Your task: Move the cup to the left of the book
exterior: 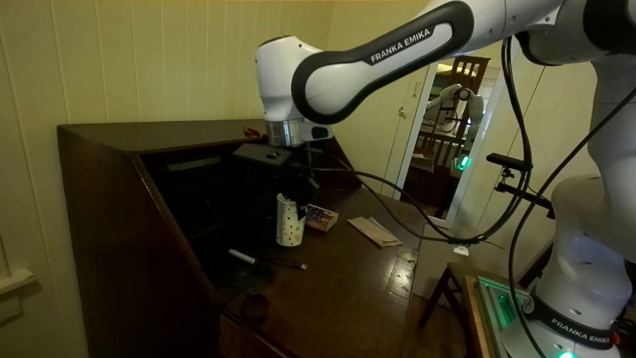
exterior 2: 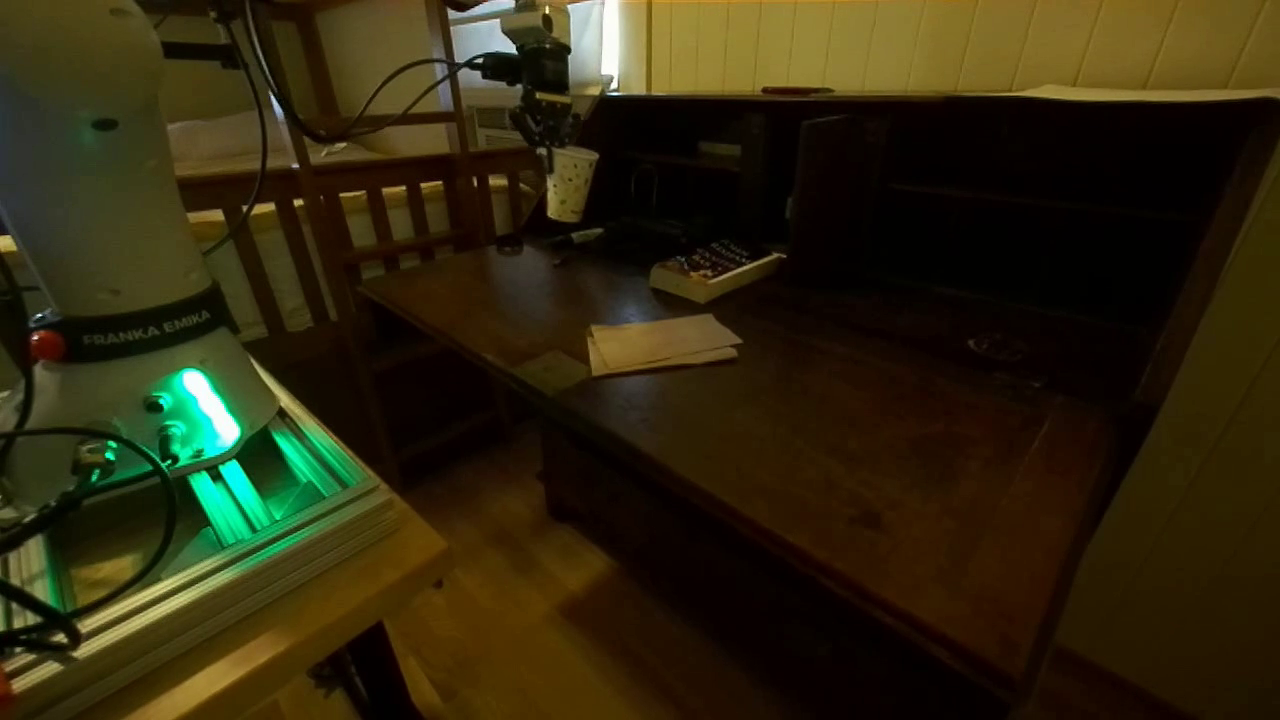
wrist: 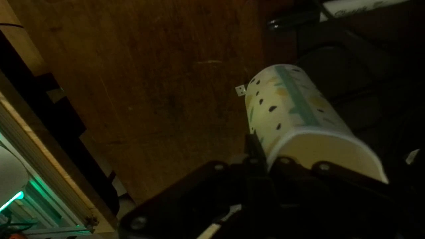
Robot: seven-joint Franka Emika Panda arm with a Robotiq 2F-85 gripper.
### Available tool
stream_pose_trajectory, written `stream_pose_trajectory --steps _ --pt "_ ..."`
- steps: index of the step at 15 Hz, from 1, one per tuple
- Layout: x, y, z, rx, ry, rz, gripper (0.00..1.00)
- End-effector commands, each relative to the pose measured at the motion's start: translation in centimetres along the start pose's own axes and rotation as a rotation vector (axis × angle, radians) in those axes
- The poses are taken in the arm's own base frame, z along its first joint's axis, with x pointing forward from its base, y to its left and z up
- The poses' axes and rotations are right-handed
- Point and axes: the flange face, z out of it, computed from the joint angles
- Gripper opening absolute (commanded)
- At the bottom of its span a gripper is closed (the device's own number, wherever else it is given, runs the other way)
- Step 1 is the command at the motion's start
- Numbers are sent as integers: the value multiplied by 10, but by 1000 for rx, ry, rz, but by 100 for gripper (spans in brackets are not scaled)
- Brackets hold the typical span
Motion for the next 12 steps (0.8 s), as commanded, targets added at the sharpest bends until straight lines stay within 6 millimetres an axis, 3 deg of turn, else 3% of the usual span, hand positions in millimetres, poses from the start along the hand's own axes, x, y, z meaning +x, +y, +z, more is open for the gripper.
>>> stream_pose_trajectory --steps 1,7,8,12 --pt "48 30 33 35 -4 -7 1" --pt "111 80 56 145 -12 85 1" --pt "90 47 56 94 20 43 2" --pt "110 68 53 144 37 94 1"
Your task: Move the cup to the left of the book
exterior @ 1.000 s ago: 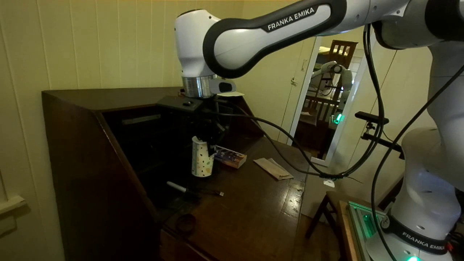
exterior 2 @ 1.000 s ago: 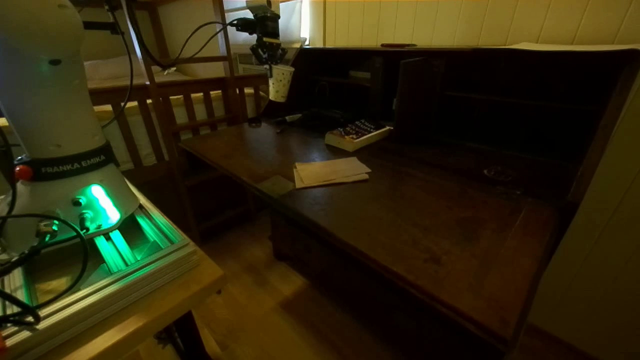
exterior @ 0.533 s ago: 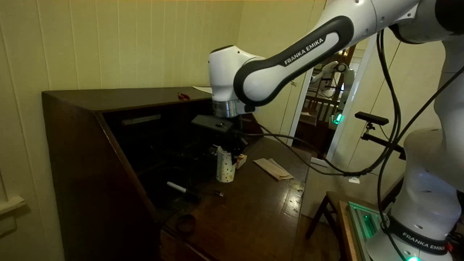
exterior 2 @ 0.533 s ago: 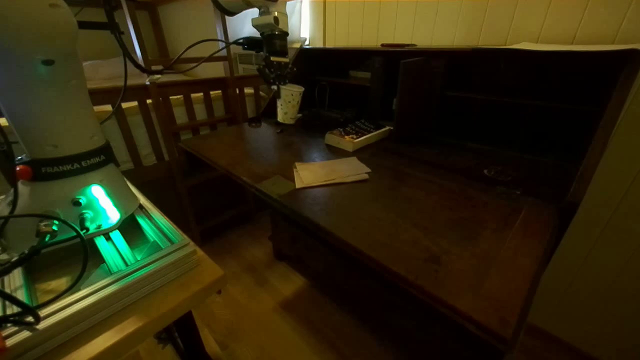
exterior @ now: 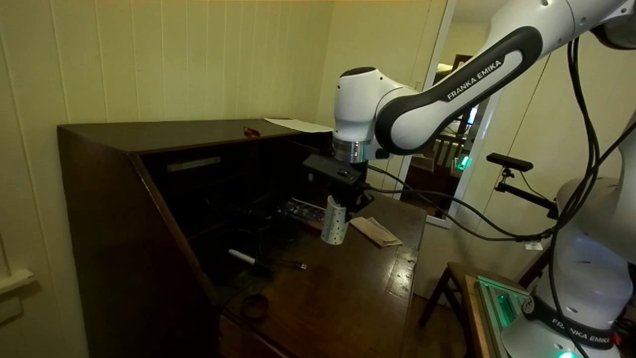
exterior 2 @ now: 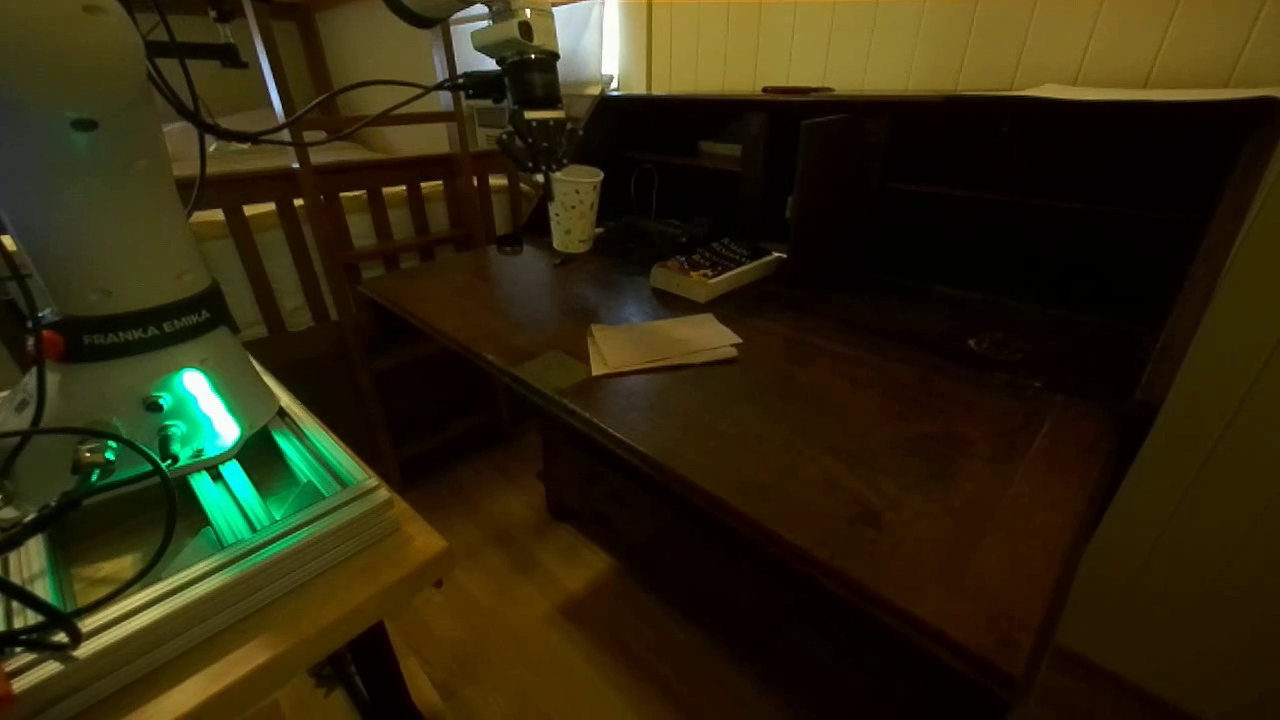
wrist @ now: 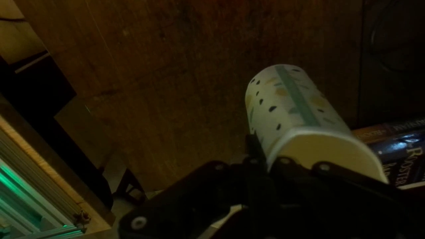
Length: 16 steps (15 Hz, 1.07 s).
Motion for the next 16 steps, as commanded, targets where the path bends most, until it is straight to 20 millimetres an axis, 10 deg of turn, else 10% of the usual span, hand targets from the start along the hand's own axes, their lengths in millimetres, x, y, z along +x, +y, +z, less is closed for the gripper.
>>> stream_pose_trajectory --steps 1,16 --pt "5 -3 -1 43 70 23 1" --pt "-8 -63 35 95 175 55 1"
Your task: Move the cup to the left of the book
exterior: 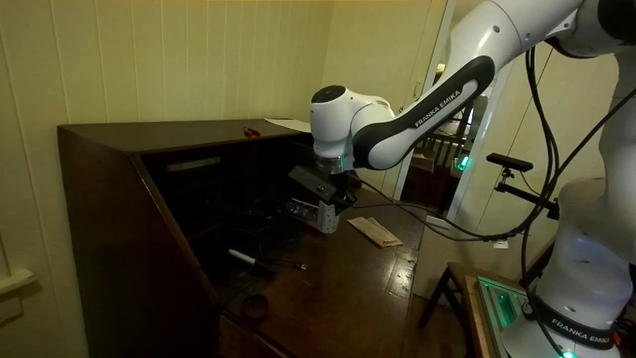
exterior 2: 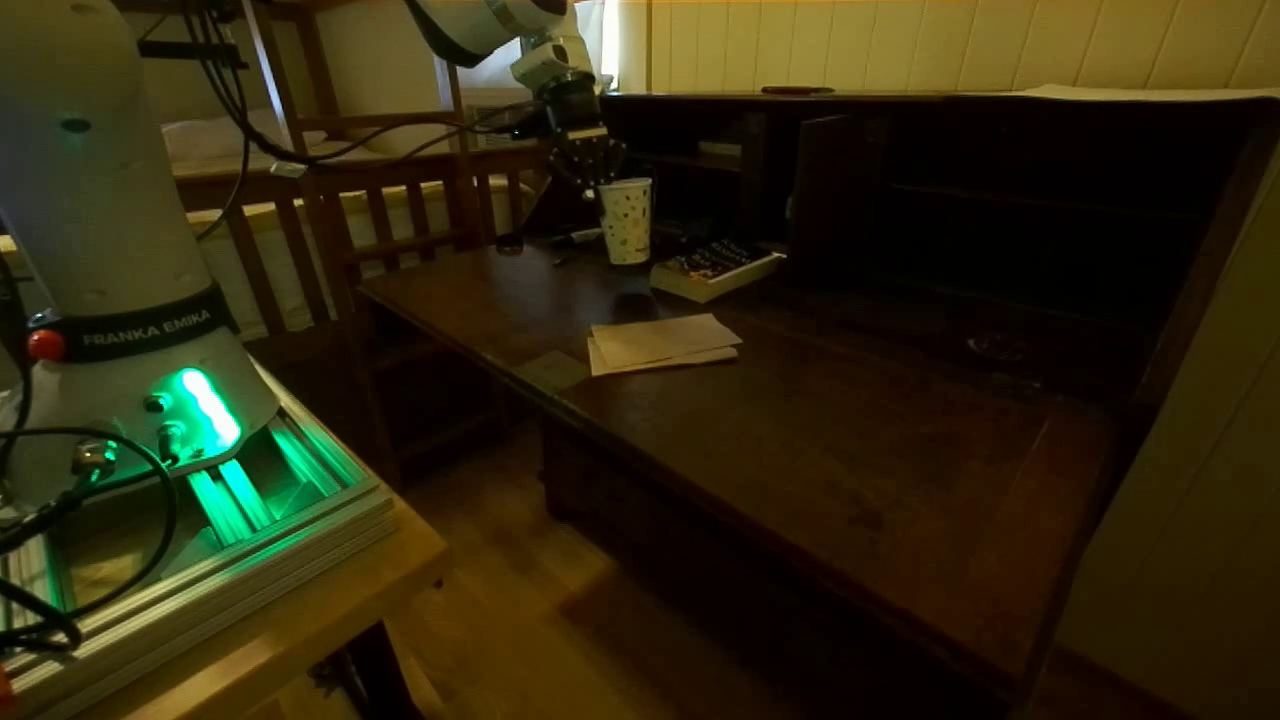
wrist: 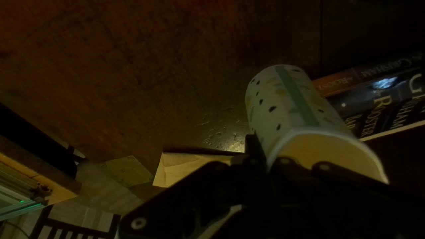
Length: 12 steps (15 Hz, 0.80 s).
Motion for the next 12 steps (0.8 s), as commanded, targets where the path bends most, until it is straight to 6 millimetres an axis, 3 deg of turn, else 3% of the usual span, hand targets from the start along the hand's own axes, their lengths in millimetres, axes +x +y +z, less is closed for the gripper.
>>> stream_pose_trajectory --steps 1,9,10,11,12 --pt "-12 -15 0 23 -73 -5 1" --pt "-26 -21 15 -3 -176 -73 1" --pt "-26 -21 15 -12 -172 -72 3" --pt "-27 -22 16 -16 -168 -73 28" --pt "-27 -22 15 -15 -164 -75 29"
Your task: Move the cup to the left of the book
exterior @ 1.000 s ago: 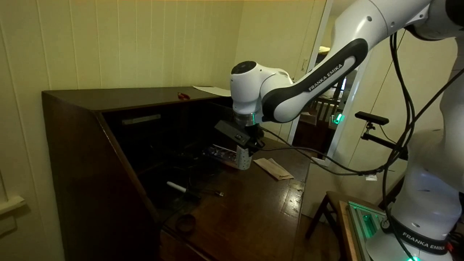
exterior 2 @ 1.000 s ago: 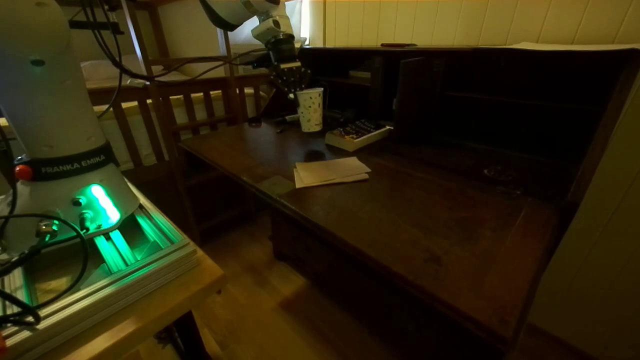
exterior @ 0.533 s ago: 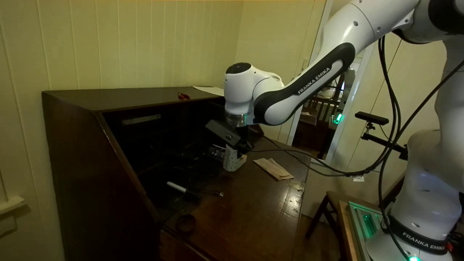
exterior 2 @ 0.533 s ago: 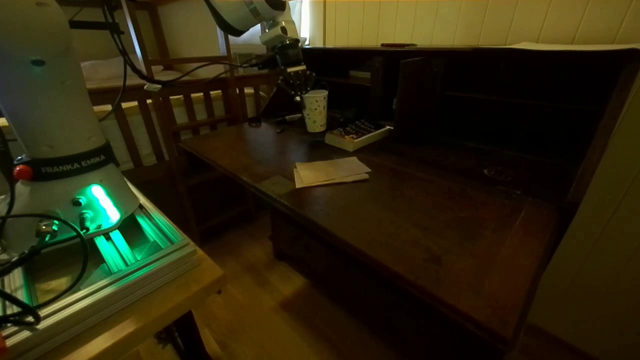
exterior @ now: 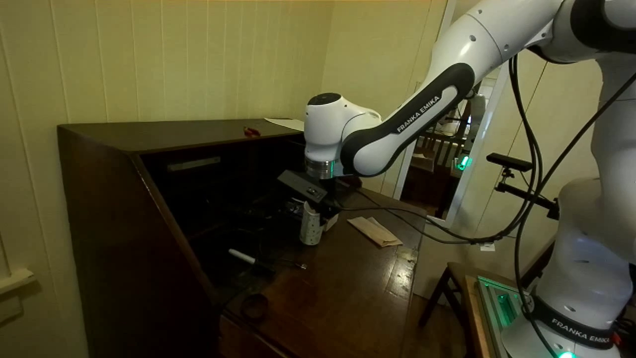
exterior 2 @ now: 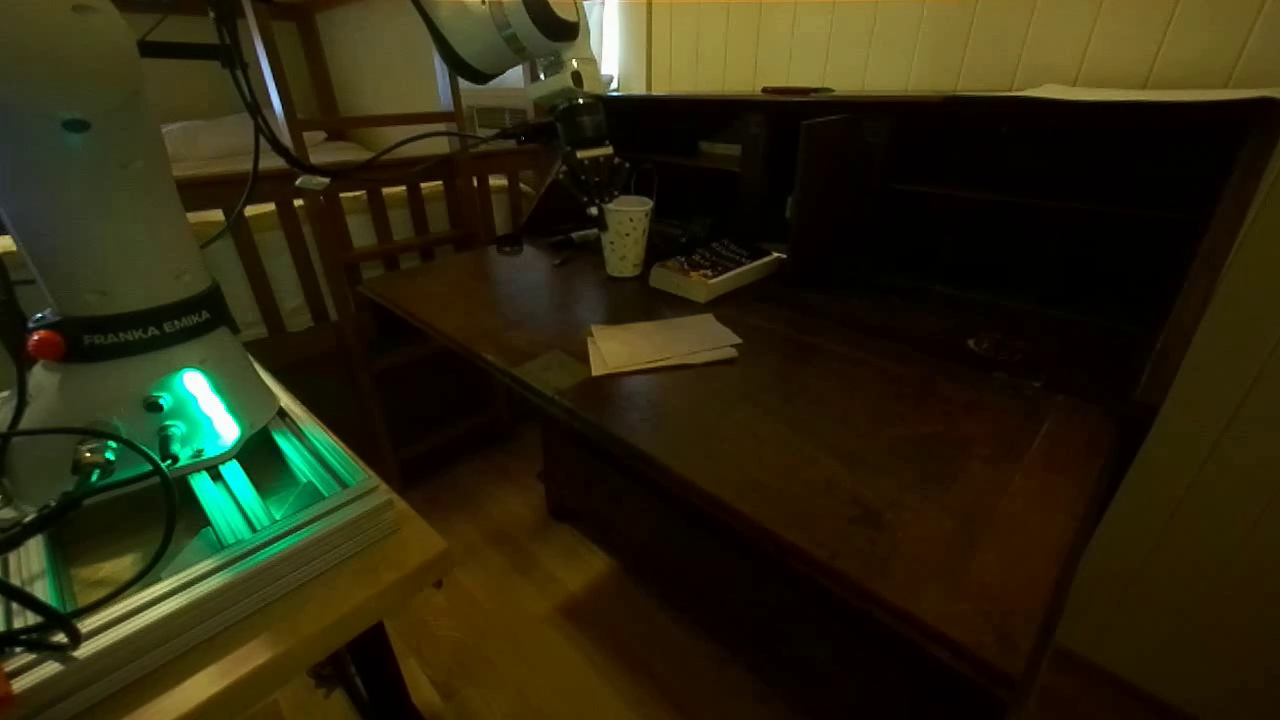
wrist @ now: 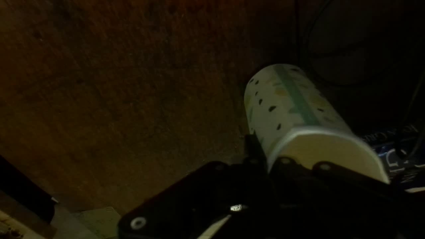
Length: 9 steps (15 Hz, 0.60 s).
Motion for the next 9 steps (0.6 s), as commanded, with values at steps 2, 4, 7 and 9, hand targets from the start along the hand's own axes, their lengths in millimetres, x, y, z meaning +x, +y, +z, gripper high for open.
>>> stream_pose_trajectory --steps 2,4,7,9 --pt "-3 -6 -3 -13 -2 -1 40" --pt "-3 -2 -11 1 0 -8 52" --pt "-6 9 -23 2 -1 -24 74" --pt "-7 17 -32 -7 4 -31 87"
